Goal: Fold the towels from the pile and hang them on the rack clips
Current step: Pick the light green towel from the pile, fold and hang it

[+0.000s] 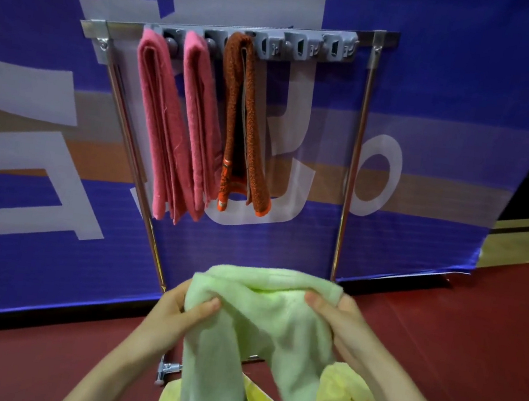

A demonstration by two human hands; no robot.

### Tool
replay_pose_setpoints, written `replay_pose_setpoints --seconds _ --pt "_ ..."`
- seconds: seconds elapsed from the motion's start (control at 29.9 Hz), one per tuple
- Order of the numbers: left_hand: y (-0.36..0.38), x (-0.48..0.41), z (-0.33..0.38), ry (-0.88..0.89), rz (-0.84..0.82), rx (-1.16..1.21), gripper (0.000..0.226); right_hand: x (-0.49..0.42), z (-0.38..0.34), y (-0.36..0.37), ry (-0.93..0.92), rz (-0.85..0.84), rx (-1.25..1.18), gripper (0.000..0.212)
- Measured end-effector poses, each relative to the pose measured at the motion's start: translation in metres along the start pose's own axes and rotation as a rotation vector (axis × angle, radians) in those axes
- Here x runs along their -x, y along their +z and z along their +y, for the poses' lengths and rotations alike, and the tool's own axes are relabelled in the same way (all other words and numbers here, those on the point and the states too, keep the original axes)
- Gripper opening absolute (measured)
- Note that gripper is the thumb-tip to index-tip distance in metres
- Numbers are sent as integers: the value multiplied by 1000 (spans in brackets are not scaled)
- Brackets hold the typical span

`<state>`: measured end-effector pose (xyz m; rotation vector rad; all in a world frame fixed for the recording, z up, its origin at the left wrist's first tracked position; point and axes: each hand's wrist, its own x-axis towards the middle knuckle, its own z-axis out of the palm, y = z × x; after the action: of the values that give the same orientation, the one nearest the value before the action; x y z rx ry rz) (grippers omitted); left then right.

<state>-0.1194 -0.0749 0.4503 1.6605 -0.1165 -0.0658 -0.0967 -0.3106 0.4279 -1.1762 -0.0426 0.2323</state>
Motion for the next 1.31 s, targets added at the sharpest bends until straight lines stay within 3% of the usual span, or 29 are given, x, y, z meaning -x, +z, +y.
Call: replay_pose_setpoints --seconds 0.13,0.27,0.37,0.5,0.6,0.64,0.8,0.94,1.0,1.31 --pt "8 7 -13 -91 -117 45 86 -1 -34 21 -19 -153 86 10" --pt "26 4 -2 -39 -262 45 64 2 -41 36 48 -333 453 3" --pt "34 1 10 27 -259 -6 48 3 -38 39 81 -378 574 10" --pt "34 -3 16 46 -240 -43 48 5 -36 39 118 -436 764 18" --pt "36 -4 18 57 -285 -112 27 10 -32 42 145 -484 791 7" --pt "38 -4 19 60 -306 -130 24 10 -30 42 146 -499 792 15" --pt "36 -4 21 83 -350 -211 29 10 -22 42 146 -535 805 15" --pt "28 -4 30 164 -206 -122 23 3 -18 33 110 -524 728 13" --pt "22 -3 35 177 -143 -99 22 1 -16 24 96 -508 706 23" --pt "2 -4 44 277 137 -93 23 -7 18 -15 188 -440 803 34"
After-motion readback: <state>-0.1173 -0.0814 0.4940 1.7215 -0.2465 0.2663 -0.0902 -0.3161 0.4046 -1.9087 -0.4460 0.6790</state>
